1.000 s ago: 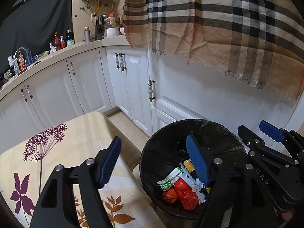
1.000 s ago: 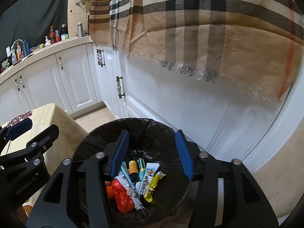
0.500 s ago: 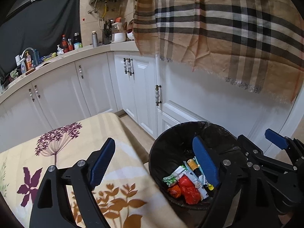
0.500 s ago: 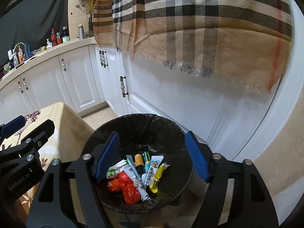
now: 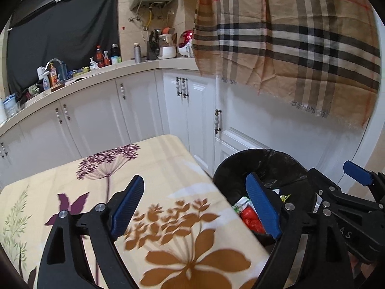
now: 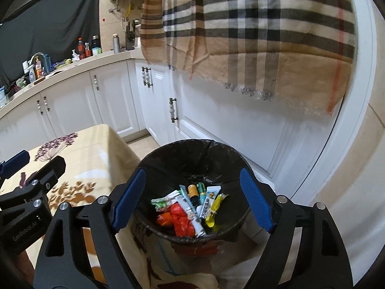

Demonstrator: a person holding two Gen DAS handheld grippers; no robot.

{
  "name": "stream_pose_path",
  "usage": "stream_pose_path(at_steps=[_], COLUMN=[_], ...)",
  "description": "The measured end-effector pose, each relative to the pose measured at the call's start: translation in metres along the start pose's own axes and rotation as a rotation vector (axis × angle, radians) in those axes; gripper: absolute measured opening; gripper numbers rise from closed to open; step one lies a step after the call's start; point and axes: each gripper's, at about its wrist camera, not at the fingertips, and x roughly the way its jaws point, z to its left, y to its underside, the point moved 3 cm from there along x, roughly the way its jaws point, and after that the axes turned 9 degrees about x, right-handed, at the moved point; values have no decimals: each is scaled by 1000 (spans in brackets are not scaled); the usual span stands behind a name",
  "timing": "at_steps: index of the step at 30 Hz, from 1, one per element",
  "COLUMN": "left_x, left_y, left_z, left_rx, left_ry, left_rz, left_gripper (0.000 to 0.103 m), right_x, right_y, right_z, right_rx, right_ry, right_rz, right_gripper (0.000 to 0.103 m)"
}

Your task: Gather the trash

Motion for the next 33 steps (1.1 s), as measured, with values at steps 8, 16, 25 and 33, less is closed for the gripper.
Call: stream_pose_path(at_steps=[8,16,25,33], left_x=[-40,-69,-92,-108], left_y=[14,26,34,36], left_z=[21,33,36,39], left_rx=[-36,-50,-56,-60], left_ry=[-10,-39,-50,-53], left_rz=[-21,-41,-56,-79], left_gripper=[84,85,85,85], right_x=[-40,-70,-95,-112], right_y=[6,12,20,22], right_z=[11,15,16,16], right_rx=[-28,-48,-60,-71], right_ry=[-17,-26,-35,-29], right_rz=[-46,-72,-96,-119], right_gripper=[80,81,81,81])
